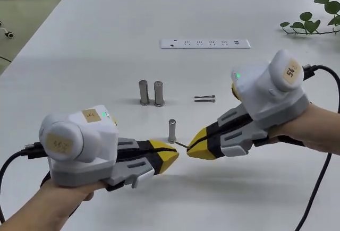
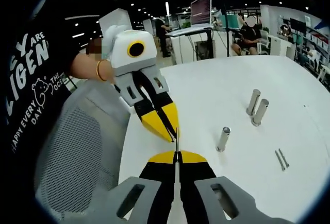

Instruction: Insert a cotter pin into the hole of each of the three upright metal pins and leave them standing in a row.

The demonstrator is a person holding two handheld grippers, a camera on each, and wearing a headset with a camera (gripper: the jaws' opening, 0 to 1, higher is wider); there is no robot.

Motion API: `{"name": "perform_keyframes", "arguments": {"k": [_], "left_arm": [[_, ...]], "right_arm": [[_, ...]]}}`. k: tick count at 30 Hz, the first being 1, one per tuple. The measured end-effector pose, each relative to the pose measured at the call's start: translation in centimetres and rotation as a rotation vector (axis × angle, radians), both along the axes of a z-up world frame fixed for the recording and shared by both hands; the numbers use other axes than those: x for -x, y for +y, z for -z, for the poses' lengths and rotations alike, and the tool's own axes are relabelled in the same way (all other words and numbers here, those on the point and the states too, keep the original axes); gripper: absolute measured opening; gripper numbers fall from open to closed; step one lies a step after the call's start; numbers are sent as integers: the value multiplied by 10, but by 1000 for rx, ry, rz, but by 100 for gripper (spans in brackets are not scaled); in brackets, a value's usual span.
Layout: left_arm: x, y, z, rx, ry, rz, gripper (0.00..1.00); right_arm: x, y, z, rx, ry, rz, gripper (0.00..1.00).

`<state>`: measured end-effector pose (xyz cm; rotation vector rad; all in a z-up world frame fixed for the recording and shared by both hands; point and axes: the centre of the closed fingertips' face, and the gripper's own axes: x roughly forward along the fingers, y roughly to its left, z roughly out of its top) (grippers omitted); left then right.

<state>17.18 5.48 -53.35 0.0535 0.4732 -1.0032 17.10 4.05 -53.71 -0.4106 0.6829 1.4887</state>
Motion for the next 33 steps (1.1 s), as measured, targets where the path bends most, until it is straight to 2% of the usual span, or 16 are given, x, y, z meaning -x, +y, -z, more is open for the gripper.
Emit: {"name": "perform_keyframes", "arguments": {"k": [3,8,11,12,18,20,23,33], "left_arm": [[-6,4,2,-20,-21,-28,2],[-17,11,4,-48,-49,-83,5],[-23,14,7,-63,-57,-117,5],[-28,17,10,-84,-66,-143,6],[-41,20,18,-109,-62,-209,9],[-46,21,22,-115,-52,-234,10],[-51,22,27,-123,-37,-271,11],[-68,11,41,-140,-33,-312,13]], "right_arm": [[-9,-4,4,49,-43,-1,0],[-19,-9,10,108,-68,11,0],[-23,-12,14,155,-67,28,0],[-27,-15,17,182,-68,36,0],[-35,-18,22,239,-79,36,0],[-37,-18,23,249,-75,41,0],[-41,-19,24,277,-96,31,0],[-56,-20,29,323,-119,16,0]]}}
